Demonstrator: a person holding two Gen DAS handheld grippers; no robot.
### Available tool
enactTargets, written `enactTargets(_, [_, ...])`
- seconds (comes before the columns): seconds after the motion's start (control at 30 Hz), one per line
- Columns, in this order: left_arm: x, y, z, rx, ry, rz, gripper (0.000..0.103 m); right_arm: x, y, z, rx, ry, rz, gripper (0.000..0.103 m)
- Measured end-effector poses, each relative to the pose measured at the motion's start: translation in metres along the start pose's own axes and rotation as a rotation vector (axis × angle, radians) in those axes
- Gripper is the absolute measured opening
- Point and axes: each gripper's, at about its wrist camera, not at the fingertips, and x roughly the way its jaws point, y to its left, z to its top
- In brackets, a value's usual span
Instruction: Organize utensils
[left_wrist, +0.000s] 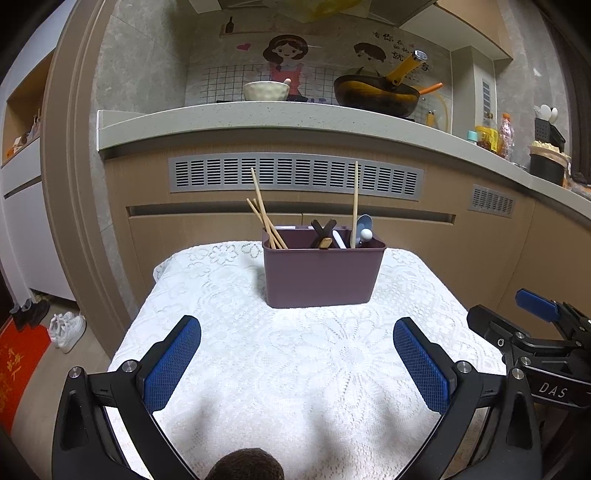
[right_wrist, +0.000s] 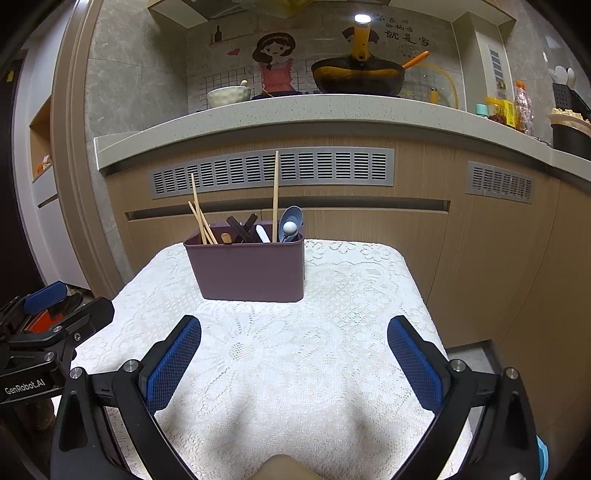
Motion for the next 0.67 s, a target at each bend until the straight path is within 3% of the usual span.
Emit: enactTargets(0.67, [-0.0006,-0.0003,-0.0014,0.007,-0.008,0.045,0.103,-0.0029,0.0003,-0.0012,0.001,-0.001,0.003,0.1])
